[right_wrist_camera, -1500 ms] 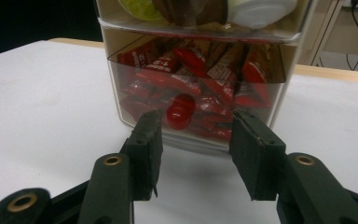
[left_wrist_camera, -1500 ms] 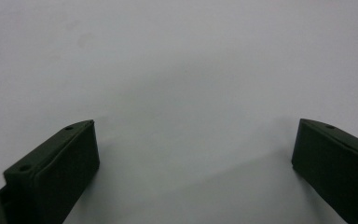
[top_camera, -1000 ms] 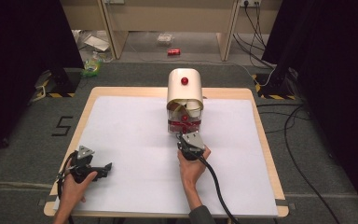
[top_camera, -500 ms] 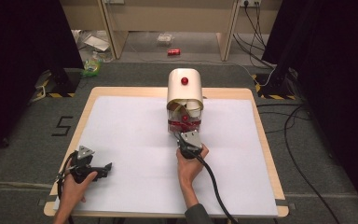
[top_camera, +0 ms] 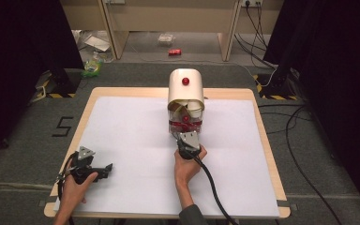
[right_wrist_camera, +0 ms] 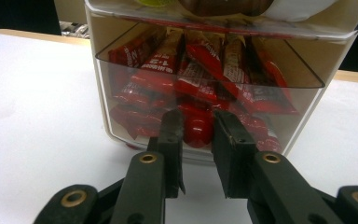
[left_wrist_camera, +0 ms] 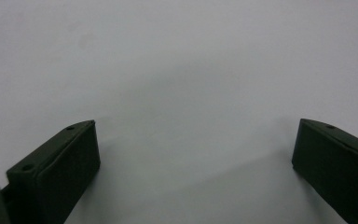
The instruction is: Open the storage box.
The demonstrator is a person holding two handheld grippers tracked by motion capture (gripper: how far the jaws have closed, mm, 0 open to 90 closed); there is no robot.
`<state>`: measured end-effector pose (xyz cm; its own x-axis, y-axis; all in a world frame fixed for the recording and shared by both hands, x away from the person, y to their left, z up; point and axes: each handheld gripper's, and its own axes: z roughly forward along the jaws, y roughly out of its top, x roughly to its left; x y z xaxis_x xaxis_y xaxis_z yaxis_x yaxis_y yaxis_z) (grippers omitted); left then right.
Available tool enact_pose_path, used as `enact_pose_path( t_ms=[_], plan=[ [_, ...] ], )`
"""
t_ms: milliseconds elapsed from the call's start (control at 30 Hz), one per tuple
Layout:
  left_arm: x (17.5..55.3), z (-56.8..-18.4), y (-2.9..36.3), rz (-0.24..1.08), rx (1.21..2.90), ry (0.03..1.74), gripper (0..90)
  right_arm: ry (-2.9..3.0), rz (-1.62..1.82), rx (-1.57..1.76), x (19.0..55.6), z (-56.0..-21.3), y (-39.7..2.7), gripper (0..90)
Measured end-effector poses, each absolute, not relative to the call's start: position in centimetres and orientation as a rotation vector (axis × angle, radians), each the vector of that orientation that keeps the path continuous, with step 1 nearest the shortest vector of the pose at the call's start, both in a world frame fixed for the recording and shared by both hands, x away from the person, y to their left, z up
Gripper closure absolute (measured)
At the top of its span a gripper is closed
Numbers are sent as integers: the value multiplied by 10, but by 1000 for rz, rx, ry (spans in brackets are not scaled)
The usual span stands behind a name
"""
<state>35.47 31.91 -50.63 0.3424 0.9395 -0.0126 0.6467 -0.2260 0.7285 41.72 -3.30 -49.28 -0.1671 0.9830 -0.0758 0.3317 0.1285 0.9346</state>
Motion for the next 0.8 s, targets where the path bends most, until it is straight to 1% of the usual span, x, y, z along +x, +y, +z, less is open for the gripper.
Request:
enact_pose_path(
  t_ms=[533,567,600,767,800],
  plan=[
    [355,-506,319,584,1965,1382,2,1630,1051,1289,412,-493,-33,744],
    [355,-506,319,586,1965,1382,2,1628,1051,1280,410,-493,-33,785],
    [355,-506,319,587,1965,1381,2,1624,1049,1245,406,-492,-34,900],
    [354,-506,319,588,1965,1380,3,1671,1073,1255,404,-493,-35,900],
    [354,-506,318,592,1967,1379,3,1650,1094,1280,405,-493,-36,824]
  ],
)
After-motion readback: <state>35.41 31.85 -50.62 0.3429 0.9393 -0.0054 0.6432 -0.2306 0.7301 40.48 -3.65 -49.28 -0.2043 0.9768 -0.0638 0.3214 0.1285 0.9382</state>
